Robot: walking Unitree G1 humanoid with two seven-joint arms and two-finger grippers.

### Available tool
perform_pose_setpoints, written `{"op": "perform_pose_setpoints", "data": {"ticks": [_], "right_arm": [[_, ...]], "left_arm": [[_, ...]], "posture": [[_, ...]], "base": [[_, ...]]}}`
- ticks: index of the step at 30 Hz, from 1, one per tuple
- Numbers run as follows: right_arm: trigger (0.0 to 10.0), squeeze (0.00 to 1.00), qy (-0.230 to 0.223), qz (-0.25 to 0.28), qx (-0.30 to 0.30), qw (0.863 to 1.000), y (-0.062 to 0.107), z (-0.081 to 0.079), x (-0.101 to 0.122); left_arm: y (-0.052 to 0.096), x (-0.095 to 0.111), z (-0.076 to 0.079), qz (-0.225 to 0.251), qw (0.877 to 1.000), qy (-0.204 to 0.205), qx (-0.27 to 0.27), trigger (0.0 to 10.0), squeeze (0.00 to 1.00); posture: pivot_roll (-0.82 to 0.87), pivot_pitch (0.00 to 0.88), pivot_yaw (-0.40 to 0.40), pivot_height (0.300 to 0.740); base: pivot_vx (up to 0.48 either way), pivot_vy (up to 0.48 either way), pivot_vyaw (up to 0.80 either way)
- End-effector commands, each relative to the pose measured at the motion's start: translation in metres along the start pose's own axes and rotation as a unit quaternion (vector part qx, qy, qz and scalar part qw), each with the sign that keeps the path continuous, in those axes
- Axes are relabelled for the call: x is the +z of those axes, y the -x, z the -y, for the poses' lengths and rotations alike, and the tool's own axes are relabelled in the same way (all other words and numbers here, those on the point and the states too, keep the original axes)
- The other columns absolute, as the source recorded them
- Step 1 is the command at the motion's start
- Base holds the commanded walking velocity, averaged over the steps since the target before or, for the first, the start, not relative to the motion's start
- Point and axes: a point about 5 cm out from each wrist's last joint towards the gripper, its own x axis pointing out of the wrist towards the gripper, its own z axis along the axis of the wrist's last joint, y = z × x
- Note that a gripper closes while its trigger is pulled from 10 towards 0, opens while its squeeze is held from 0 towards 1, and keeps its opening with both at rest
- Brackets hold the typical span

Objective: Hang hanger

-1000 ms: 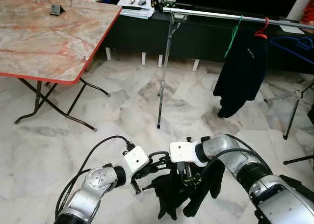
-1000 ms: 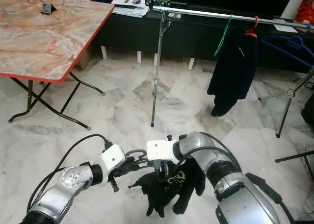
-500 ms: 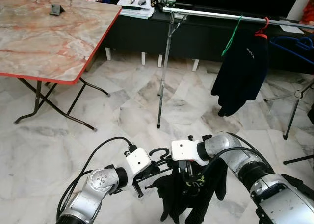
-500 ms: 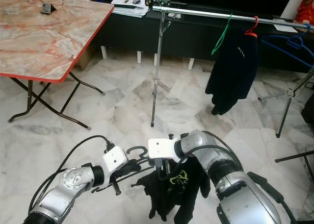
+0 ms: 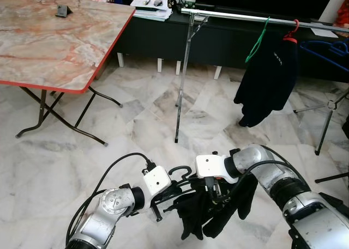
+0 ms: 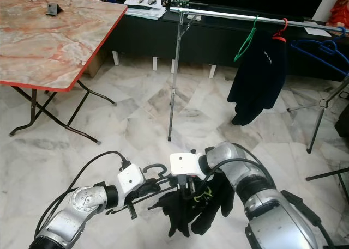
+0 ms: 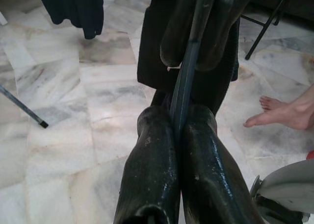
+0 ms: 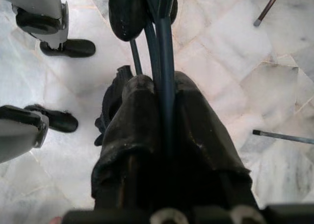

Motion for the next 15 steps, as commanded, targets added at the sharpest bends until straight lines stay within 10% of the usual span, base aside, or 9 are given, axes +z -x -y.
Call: {"op": "perform_pose_setpoints", "data": {"ticks": [1, 9, 11, 15], "right_arm": [[10.0, 0.66, 0.027, 0.039, 0.025, 0.999, -0.003, 0.002, 0.016], [10.0, 0.63, 0.024, 0.067, 0.042, 0.997, -0.001, 0.006, 0.025], [10.0, 0.0, 0.03, 0.08, 0.031, 0.996, 0.0, 0.009, 0.031], [10.0, 0.0, 0.038, 0.093, 0.01, 0.995, 0.003, 0.015, 0.036]], "left_arm": [[-0.001, -0.008, 0.001, -0.018, 1.0, 0.015, 0.013, 0.0, 0.0], [-0.001, -0.008, 0.001, -0.017, 1.0, 0.013, 0.016, 0.0, 0.0], [-0.001, -0.009, 0.001, -0.017, 1.0, 0.014, 0.016, 0.0, 0.0], [0.0, -0.01, 0.002, -0.018, 1.0, 0.015, 0.018, 0.0, 0.0]], "posture": [[0.08, 0.143, -0.123, 0.74], [0.08, 0.148, -0.128, 0.74], [0.08, 0.149, -0.127, 0.74], [0.08, 0.149, -0.127, 0.74]], "base": [[0.0, 0.0, 0.0], [0.0, 0.0, 0.0], [0.0, 0.0, 0.0], [0.0, 0.0, 0.0]]}}
